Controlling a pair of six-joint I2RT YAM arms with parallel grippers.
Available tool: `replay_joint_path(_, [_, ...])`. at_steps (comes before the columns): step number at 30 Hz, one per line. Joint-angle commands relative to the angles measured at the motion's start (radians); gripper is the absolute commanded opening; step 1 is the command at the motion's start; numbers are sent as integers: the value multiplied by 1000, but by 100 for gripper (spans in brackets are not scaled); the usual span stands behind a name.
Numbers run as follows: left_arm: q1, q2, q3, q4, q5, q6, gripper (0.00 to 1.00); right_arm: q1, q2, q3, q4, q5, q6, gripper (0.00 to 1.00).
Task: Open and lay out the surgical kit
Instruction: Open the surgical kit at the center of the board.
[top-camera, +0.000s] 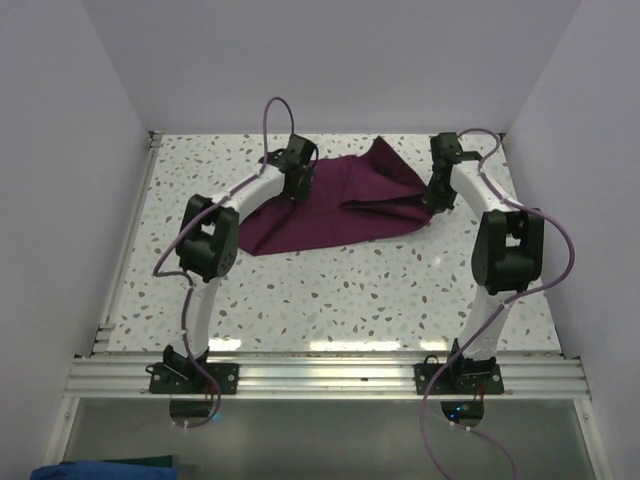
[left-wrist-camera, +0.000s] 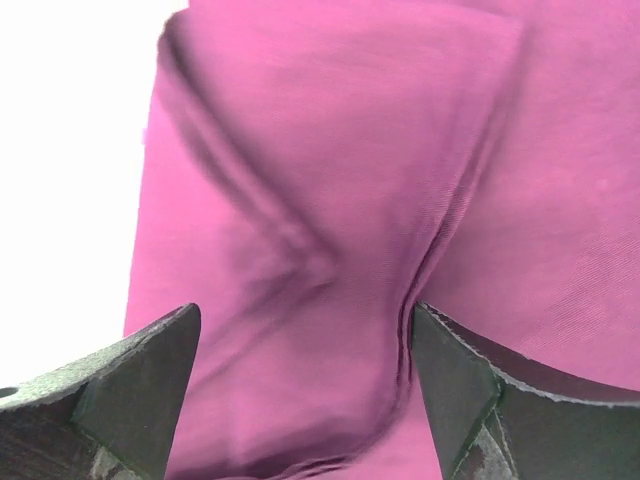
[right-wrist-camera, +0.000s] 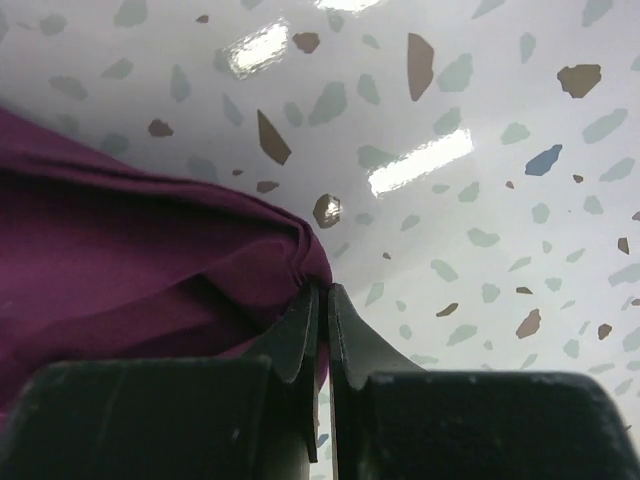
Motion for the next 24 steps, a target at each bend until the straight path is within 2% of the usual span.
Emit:
replay_joint_path(1, [24,-183,-28,83,-31,11,89,-30,31,33,-39,-3,58,0])
replay_joint_path(10, [131,-110,23,51,-3,65,87,-76,126,36,-175,26,131,0])
replay_joint_path(11, [134,-109,9,54,4,74,87,-79,135,27,-177,14,128,5])
replay_joint_path(12, [131,-109,-9,66,11,85,87,-81,135,13,-178,10,128,20])
replay_joint_path(13, [133,-118,-55,95,26,91,86,-82,132,7,-177,10,124,36])
replay_joint_path(14, [133,-124,-78,108,53,98,86,-83,123,-2,-175,23,122,74])
replay_joint_path(15, [131,-138,-118,120,61,100,86,-83,114,-4,-177,30,121,90])
replay_joint_path(16, [130,-145,-135,140,69,102,85,-83,109,-4,-177,39,111,97])
replay_joint_path(21, [111,-210,-241,218,156,118,83,-84,53,-14,-192,82,96,98])
replay_joint_path(24, [85,-208,-262,267,146,128,84,-86,13,-40,-187,76,99,98])
